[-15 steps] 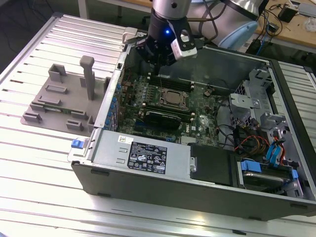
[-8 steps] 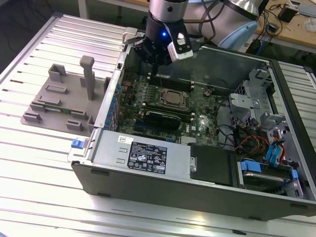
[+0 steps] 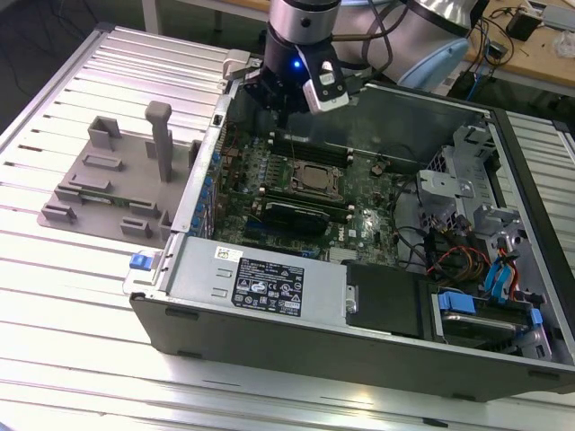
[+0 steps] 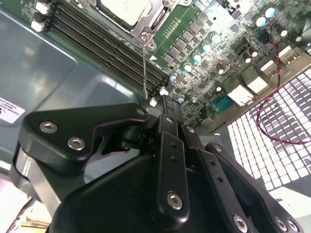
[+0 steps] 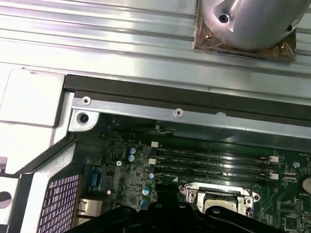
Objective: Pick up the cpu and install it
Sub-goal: 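Install the first cpu locking lever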
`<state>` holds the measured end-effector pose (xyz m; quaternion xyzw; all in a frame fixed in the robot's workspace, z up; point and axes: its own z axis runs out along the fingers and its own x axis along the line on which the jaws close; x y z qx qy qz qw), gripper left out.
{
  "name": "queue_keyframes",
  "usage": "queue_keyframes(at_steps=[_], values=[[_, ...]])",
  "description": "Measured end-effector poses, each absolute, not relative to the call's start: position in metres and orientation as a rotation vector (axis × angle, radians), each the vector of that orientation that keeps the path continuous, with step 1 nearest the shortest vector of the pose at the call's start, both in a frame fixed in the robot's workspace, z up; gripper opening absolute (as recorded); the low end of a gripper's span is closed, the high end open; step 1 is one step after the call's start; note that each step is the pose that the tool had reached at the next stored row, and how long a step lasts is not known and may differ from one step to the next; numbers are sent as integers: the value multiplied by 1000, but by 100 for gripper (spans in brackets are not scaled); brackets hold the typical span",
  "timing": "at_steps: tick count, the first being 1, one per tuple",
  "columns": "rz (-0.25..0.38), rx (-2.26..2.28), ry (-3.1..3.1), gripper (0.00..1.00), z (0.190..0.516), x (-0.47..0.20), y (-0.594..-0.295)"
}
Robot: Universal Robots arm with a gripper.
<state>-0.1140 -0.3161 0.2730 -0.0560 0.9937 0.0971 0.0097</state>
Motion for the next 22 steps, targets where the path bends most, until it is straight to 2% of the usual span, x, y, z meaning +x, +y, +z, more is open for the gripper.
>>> queue_keyframes(at_steps=[8,13,22], values=[[320,-175,3100,11,261,-114,-316],[369,-174,3093,11,259,-111,-317],[375,-172,3105,11,256,-88,-323]])
